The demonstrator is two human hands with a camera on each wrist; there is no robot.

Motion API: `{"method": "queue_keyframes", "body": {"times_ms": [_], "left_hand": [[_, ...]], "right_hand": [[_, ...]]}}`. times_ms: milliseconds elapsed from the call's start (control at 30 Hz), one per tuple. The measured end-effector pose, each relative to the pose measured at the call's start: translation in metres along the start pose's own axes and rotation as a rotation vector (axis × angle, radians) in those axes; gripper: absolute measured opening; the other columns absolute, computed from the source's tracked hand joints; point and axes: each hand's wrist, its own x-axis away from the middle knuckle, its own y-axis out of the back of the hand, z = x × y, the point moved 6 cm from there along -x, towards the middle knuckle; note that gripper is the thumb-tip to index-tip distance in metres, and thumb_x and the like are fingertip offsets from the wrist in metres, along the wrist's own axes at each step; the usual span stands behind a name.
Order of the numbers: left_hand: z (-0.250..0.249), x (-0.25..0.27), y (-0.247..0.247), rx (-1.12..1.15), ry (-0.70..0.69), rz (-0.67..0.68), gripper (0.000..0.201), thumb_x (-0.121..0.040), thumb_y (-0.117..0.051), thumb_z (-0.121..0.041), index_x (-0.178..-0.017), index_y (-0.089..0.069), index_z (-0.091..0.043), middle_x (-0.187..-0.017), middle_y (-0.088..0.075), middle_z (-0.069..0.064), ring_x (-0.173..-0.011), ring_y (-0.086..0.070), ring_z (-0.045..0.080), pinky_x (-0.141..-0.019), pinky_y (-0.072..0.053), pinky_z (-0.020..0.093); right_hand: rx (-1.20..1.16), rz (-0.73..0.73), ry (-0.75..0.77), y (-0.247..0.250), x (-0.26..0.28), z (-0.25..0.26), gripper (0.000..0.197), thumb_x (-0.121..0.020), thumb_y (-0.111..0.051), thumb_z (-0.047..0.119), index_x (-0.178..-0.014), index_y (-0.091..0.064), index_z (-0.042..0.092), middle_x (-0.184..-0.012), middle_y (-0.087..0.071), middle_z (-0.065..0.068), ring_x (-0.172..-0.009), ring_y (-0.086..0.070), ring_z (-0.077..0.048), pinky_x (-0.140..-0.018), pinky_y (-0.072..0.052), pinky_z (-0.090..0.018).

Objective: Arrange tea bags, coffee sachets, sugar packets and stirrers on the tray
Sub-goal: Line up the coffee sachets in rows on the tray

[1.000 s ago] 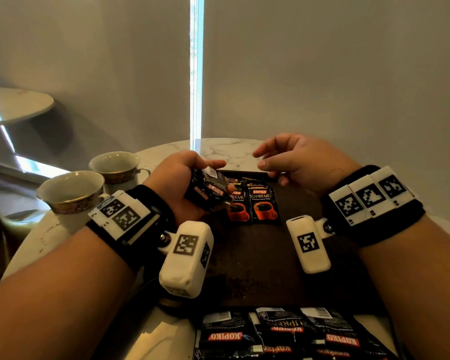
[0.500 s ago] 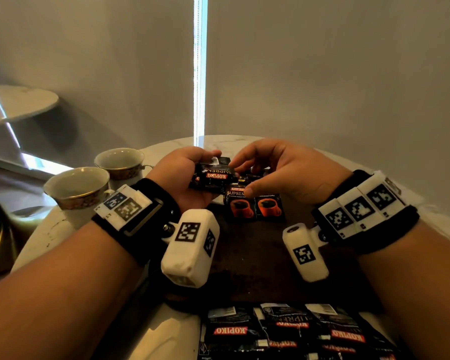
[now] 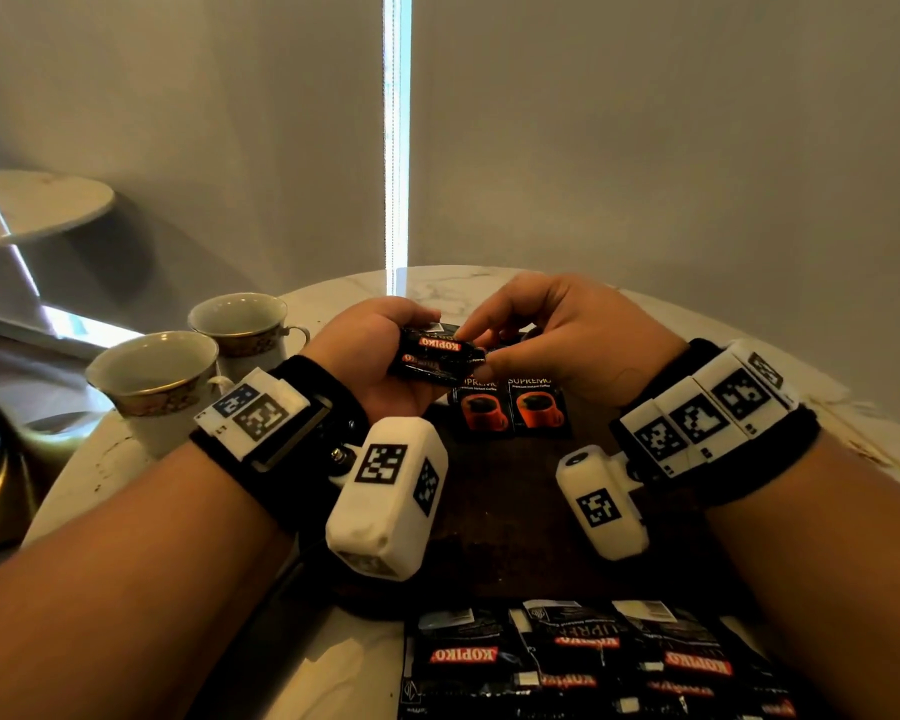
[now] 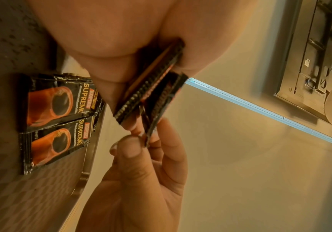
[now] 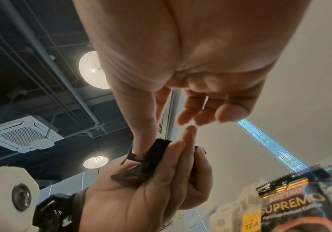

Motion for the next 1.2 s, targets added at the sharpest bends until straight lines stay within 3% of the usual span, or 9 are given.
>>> {"method": "queue_keyframes", "body": {"times_ms": [67,133,200,300,367,433,600,933,1200], "left_hand": [[0.001,-0.002,0.001,0.004,-0.005,-0.006,0.051,-0.094,-0.052,-0.012,-0.142,-0.045,0.004,-0.138,-0.058,0.026,-0.104,-0.071,0.033,-0.074,-0.062,0.041],[0.001,-0.002,0.000,0.005,-0.019,-0.002,0.049,-0.095,-0.051,-0.012,-0.140,-0.046,0.006,-0.136,-0.060,0.027,-0.099,-0.070,0.032,-0.078,-0.062,0.040],[0.002,-0.003,0.000,-0.001,-0.028,0.010,0.042,-0.097,-0.049,-0.015,-0.133,-0.050,0.007,-0.120,-0.065,0.026,-0.083,-0.071,0.029,-0.075,-0.062,0.037],[0.004,-0.001,-0.004,-0.010,-0.003,0.056,0.037,-0.102,-0.042,-0.021,-0.124,-0.057,0.004,-0.099,-0.069,0.020,-0.079,-0.072,0.029,-0.078,-0.061,0.039],[0.005,-0.001,-0.004,-0.067,0.020,0.055,0.036,-0.104,-0.041,-0.027,-0.119,-0.062,-0.002,-0.100,-0.067,0.017,-0.080,-0.071,0.027,-0.081,-0.059,0.041],[0.007,-0.002,-0.001,-0.097,0.061,0.008,0.037,-0.104,-0.042,-0.034,-0.116,-0.062,-0.006,-0.104,-0.066,0.017,-0.079,-0.071,0.027,-0.071,-0.061,0.038],[0.001,-0.002,0.011,-0.173,0.049,-0.106,0.019,-0.100,-0.049,-0.022,-0.114,-0.056,-0.011,-0.088,-0.056,0.009,-0.066,-0.058,0.017,-0.049,-0.050,0.027],[-0.004,-0.001,0.011,-0.270,0.001,-0.099,0.035,-0.094,-0.034,-0.004,-0.112,-0.062,-0.013,-0.105,-0.063,0.015,-0.081,-0.060,0.026,-0.073,-0.049,0.041],[0.006,-0.004,0.013,-0.340,0.105,-0.084,0.034,-0.095,-0.036,-0.008,-0.119,-0.060,-0.012,-0.110,-0.062,0.017,-0.090,-0.063,0.031,-0.081,-0.053,0.049]], "right_hand": [[-0.014,-0.015,0.017,0.000,0.000,-0.001,0.035,-0.073,-0.084,0.010,-0.079,-0.077,0.043,-0.083,-0.069,0.006,-0.091,-0.066,-0.030,-0.086,-0.059,-0.044],[-0.046,-0.028,0.022,0.000,-0.001,-0.002,0.033,-0.074,-0.083,0.008,-0.078,-0.078,0.040,-0.083,-0.070,0.008,-0.091,-0.067,-0.027,-0.087,-0.058,-0.045],[-0.129,-0.053,0.016,0.002,-0.002,-0.005,0.028,-0.075,-0.082,0.008,-0.077,-0.079,0.036,-0.086,-0.073,0.004,-0.092,-0.070,-0.023,-0.089,-0.057,-0.045],[-0.194,-0.107,0.013,0.005,-0.001,-0.006,0.018,-0.074,-0.079,0.014,-0.078,-0.080,0.031,-0.093,-0.076,-0.008,-0.098,-0.071,-0.028,-0.094,-0.055,-0.051],[-0.260,-0.179,-0.012,0.010,-0.002,-0.012,0.019,-0.079,-0.077,0.006,-0.079,-0.079,0.025,-0.084,-0.076,-0.006,-0.083,-0.073,-0.022,-0.083,-0.058,-0.045],[-0.311,-0.291,-0.056,0.017,-0.005,-0.023,0.019,-0.082,-0.075,0.003,-0.078,-0.078,0.022,-0.074,-0.072,-0.001,-0.062,-0.063,-0.015,-0.062,-0.052,-0.033],[-0.476,-0.482,-0.248,0.031,-0.010,-0.059,0.010,-0.088,-0.068,0.001,-0.082,-0.068,0.010,-0.069,-0.068,-0.007,-0.052,-0.054,-0.014,-0.041,-0.039,-0.023],[-0.389,-0.252,-0.606,0.010,-0.001,-0.091,0.013,-0.088,-0.063,-0.006,-0.087,-0.064,0.007,-0.062,-0.063,-0.006,-0.046,-0.052,-0.012,-0.034,-0.037,-0.021],[-0.338,-0.187,-0.676,0.006,0.002,-0.094,0.010,-0.089,-0.064,-0.003,-0.092,-0.065,0.006,-0.056,-0.062,-0.006,-0.045,-0.053,-0.015,-0.038,-0.039,-0.024]]}}
